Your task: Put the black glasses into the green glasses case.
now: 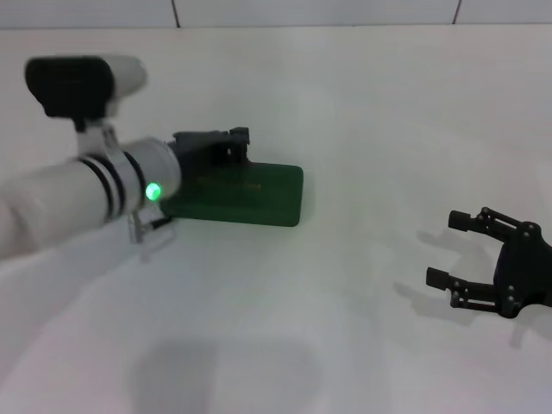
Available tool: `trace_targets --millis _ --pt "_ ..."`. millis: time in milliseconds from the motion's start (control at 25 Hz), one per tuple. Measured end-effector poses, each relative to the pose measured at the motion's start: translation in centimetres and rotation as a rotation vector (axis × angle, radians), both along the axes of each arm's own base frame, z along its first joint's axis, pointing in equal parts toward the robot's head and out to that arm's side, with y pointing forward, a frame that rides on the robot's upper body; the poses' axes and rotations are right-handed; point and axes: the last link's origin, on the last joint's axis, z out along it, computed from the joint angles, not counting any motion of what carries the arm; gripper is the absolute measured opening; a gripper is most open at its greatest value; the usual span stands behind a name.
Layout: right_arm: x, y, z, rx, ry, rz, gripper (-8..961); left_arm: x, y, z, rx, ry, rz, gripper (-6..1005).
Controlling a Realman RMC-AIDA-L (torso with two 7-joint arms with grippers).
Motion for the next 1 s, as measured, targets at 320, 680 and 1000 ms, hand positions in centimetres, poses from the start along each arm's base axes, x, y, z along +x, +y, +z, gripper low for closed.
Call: trace_targets --millis 320,680,1000 --pt "-0.2 0.1 -0.1 -0.002 0.001 0.007 870 -1.6 1.4 4.9 -0.059 -0.352 -0.192 48" --pt "-0.2 0.0 -0.1 -0.001 0.002 0.008 870 -5.8 -1.5 3.9 0.187 0.044 -0.574 52" --pt "0.0 0.1 0.2 0.005 -0.004 0.008 870 -7.1 -3.5 4.8 0.249 0.048 -0.603 142"
